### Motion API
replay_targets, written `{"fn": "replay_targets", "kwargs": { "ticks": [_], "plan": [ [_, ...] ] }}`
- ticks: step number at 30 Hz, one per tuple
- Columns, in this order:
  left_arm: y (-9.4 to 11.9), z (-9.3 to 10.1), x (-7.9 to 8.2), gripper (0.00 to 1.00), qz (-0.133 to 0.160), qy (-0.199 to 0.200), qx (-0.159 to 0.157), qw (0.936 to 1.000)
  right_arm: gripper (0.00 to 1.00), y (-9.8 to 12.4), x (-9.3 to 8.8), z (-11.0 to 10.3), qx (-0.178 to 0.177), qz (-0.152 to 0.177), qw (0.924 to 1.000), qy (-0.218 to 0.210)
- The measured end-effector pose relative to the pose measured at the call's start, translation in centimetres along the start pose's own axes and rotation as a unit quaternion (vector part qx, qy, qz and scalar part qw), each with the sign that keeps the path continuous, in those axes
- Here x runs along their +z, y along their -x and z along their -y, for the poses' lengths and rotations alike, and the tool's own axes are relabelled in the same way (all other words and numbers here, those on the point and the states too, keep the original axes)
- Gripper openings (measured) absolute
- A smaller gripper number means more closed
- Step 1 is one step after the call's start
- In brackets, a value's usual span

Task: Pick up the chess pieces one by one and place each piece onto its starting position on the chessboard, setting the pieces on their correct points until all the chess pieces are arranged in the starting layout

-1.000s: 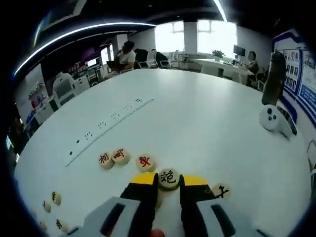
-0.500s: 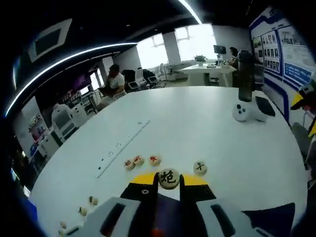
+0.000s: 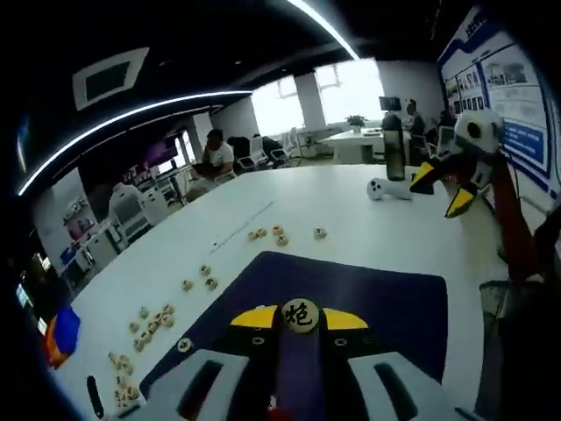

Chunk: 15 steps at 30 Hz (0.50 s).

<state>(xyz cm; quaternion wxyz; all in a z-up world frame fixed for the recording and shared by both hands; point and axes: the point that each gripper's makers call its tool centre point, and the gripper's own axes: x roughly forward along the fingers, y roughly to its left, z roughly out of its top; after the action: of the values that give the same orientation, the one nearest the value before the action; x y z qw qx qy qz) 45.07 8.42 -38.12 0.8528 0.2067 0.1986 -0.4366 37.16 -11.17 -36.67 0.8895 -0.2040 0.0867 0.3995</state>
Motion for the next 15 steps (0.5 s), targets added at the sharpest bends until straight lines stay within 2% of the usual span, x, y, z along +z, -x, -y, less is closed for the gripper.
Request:
{"fn": "replay_targets", "kwargs": {
  "ticks": [5, 11, 15],
  "plan": [
    [3.7, 1.1, -4.0, 0.2, -0.017, 0.007, 0.012, 0.9998, 0.38, -0.6, 0.7, -1.6, 0.025, 0.008, 0.9996, 0.007],
    [6.0, 2.3, -8.4, 0.2, -0.042, 0.017, 0.023, 0.9987, 0.38, -0.6, 0.7, -2.9, 0.048, 0.006, 0.9985, 0.028],
    [6.5, 3.6, -11.1, 0.2, -0.063, 0.023, 0.01, 0.9977, 0.38, -0.5, 0.6, -3.3, 0.058, 0.003, 0.9977, 0.036]
  ]
}}
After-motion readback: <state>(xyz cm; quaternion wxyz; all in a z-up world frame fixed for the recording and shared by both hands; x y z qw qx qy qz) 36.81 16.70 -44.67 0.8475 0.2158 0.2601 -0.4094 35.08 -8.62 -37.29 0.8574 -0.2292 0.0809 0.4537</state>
